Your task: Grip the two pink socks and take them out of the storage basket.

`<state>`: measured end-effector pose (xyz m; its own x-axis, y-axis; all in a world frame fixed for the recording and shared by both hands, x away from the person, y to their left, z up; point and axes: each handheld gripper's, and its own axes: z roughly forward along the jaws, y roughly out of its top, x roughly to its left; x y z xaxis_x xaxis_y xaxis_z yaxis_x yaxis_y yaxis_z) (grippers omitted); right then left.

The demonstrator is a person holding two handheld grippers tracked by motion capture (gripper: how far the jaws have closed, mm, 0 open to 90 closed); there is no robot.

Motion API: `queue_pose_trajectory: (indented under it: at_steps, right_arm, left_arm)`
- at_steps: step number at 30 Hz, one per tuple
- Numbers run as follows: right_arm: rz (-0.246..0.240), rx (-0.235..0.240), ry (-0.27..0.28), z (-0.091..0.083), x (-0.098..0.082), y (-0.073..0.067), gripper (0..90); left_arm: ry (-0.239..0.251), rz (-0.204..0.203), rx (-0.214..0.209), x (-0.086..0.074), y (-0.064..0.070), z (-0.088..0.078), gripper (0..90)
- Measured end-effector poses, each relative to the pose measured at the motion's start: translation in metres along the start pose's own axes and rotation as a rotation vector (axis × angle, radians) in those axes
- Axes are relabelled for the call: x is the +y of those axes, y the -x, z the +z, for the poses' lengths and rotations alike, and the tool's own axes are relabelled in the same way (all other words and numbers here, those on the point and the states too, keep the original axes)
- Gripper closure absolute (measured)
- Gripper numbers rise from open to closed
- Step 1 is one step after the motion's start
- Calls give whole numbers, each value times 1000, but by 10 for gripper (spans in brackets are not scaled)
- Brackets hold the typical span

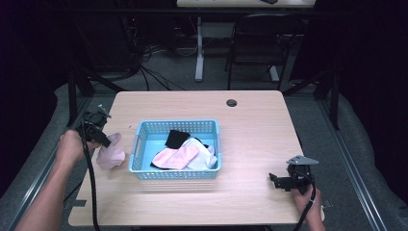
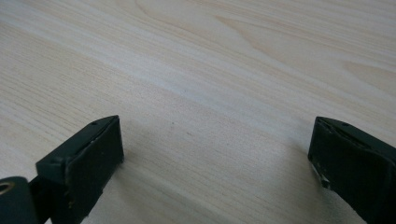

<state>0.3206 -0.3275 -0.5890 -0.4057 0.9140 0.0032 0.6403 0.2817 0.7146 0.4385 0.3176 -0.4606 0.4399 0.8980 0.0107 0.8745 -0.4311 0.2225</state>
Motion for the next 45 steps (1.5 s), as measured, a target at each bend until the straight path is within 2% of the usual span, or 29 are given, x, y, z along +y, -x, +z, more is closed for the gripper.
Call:
queue_pose_trajectory:
  at_steps: [3, 5, 7, 8, 14, 23, 28, 29, 30, 31, 32, 33, 34, 37, 38, 40, 41, 42, 44, 45]
  right_arm:
    - [0, 0, 0, 0, 0, 0, 27]
    - [0, 0, 2, 0, 0, 0, 27]
    - [1, 0, 0, 0, 0, 0, 27]
    - [1, 0, 0, 0, 0, 0, 27]
    - [1, 1, -1, 0, 0, 0, 27]
    - [-1, -1, 1, 0, 0, 0, 27]
    - [0, 2, 2, 0, 0, 0, 27]
    - [0, 3, 3, 0, 0, 0, 27]
    - [0, 3, 2, 0, 0, 0, 27]
    - [0, 0, -1, 0, 0, 0, 27]
    - [0, 0, -1, 0, 0, 0, 27]
    - [0, 0, -1, 0, 0, 0, 27]
    - [0, 0, -1, 0, 0, 0, 27]
    - [0, 0, -1, 0, 0, 0, 27]
    - [-1, 0, -1, 0, 0, 0, 27]
    - [0, 0, 0, 0, 0, 0, 27]
    - [0, 0, 0, 0, 0, 0, 27]
    - [0, 0, 0, 0, 0, 0, 27]
    - [-2, 0, -3, 0, 0, 0, 27]
    - [0, 0, 0, 0, 0, 0, 27]
  left_arm:
    - [-9, -7, -13, 1, -1, 10, 825]
    - [-7, -8, -5, 1, -1, 14, 825]
    - [-20, -21, -23, 1, -1, 22, 824]
    - [-11, -28, -29, 1, -2, 25, 824]
    - [-8, -46, -30, 3, -5, 31, 824]
    - [-22, -53, 5, 7, -8, 42, 811]
    - [-23, -59, 4, 10, -11, 46, 792]
    - [-22, -69, 0, 10, -11, 46, 770]
    - [-26, -72, 4, 10, -11, 46, 712]
    - [-27, -72, 7, 10, -11, 46, 586]
    - [-25, -72, 8, 10, -12, 45, 586]
    - [-18, -74, 6, 10, -12, 44, 529]
    - [3, -83, 11, 8, -12, 39, 431]
    - [23, -84, 0, 6, -12, 32, 329]
    - [38, -78, -3, 6, -12, 27, 329]
    - [65, -70, 1, 5, -12, 19, 252]
    - [88, -64, 5, 5, -11, 7, 233]
    - [88, -64, 5, 5, -11, 7, 221]
    - [118, -61, 0, 5, -9, -4, 208]
    - [134, -43, 3, 5, -5, -13, 189]
